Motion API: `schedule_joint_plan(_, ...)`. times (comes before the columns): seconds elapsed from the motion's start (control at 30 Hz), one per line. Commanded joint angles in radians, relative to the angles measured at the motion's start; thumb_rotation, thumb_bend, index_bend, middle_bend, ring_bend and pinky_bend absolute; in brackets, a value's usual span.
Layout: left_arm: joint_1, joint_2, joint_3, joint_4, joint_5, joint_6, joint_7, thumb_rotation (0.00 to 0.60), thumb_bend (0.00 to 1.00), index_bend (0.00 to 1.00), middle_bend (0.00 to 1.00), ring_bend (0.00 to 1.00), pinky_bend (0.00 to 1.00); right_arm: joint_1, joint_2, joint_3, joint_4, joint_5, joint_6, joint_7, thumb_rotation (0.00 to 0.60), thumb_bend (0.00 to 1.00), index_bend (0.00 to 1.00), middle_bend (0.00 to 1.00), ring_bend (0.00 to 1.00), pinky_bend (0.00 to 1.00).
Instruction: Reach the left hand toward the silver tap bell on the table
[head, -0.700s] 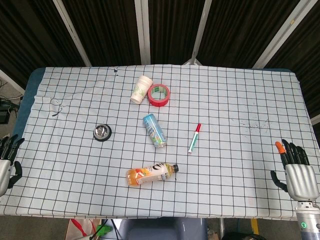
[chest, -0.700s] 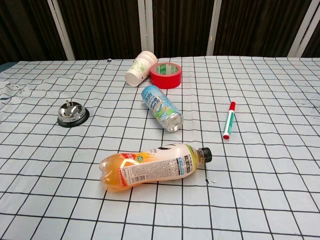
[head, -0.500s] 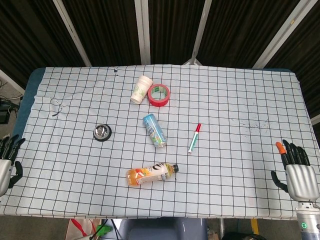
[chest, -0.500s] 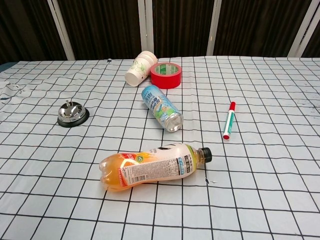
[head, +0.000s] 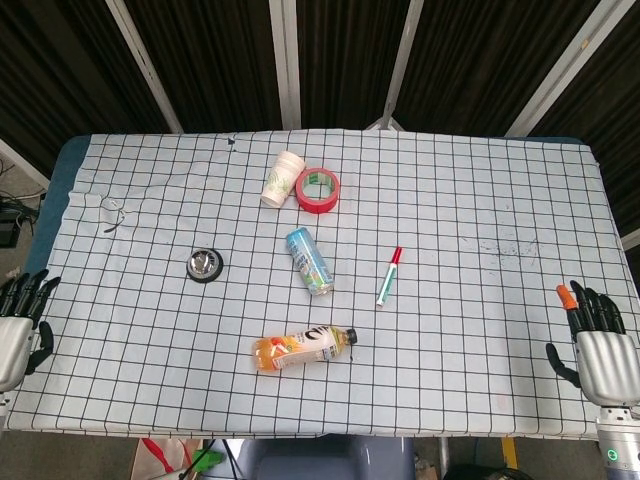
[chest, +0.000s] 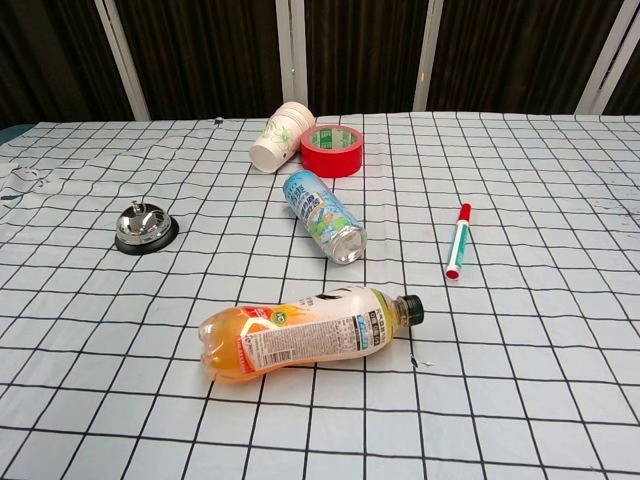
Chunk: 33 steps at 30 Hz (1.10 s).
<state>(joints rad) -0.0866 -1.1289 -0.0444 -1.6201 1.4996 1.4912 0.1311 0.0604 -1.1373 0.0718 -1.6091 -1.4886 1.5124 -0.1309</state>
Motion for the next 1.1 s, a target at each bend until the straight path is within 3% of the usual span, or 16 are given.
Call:
schedule_joint_plan(0.03,-0.009,-0.004,0.002,0.005,-0.012,-0.024,0.002,0.600,1.00,0.12,0.04,0.00,0.05,0.001,0.000,-0.001,0.001,-0.003,-0.003,0.002,0.600,0.39,0.09,0.00,0.02,0.10)
schedule_joint_plan(0.4,-0.065,-0.044,-0.011,0.074,0.032,-0.060,-0.014,0.600,1.00,0.12,0.04,0.00,0.05,0.004,0.001,-0.001,0.004,0.006,-0.017,0.012,0.600,0.39,0.09,0.00,0.02,0.09)
schedule_joint_plan(0.8,-0.309,-0.138,-0.054,0.194,0.045,-0.355,-0.075,0.600,1.00,0.10,0.03,0.00,0.05,0.012,-0.001,-0.004,-0.002,0.013,-0.041,0.003,0.600,0.39,0.09,0.00,0.02,0.10)
schedule_joint_plan(1.1,-0.401,-0.268,-0.073,0.256,0.028,-0.418,0.016,0.600,1.00,0.08,0.02,0.00,0.05,0.014,0.004,-0.002,0.001,0.021,-0.047,0.014,0.600,0.39,0.09,0.00,0.02,0.10)
